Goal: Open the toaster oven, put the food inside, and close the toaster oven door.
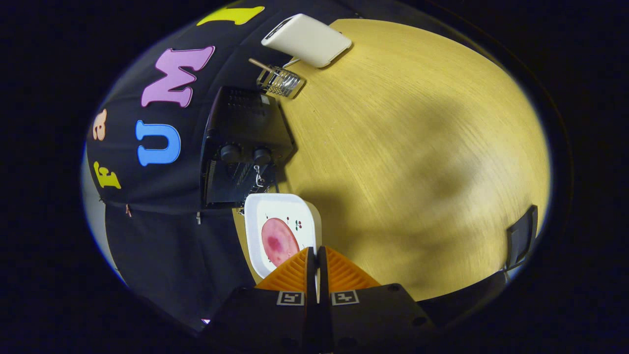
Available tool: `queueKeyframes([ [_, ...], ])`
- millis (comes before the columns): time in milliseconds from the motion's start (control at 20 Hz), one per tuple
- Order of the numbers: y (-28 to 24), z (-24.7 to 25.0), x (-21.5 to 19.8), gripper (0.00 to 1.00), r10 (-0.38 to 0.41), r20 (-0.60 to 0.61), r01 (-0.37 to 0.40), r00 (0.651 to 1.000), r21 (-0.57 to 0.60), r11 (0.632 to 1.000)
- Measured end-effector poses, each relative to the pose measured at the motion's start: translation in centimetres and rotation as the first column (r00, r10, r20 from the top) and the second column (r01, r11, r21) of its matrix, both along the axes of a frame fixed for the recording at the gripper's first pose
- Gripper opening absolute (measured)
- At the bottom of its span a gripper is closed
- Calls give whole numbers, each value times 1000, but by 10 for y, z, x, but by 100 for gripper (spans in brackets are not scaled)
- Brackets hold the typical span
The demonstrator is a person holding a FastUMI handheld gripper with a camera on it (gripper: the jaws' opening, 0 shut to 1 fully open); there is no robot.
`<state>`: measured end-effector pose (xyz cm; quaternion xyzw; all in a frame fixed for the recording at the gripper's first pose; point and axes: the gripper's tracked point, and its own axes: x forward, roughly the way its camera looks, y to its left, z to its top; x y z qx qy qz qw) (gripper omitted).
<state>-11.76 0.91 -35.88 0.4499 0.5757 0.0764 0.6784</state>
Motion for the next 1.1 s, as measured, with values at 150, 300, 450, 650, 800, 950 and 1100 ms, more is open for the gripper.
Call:
queueKeyframes([
  [150,40,17,3,6,-12,23,11,1000,19,1000],
  [300,83,29,12,6,-46,41,45,998,26,999],
  [450,129,30,28,6,-126,25,125,992,45,991],
  [650,173,18,56,5,-264,-8,264,965,36,964],
  [800,187,2,82,5,-405,-31,405,914,4,914],
  [950,193,-11,104,5,-523,-47,522,851,-30,852],
  [1100,206,-20,123,5,-604,-54,602,795,-49,797],
])
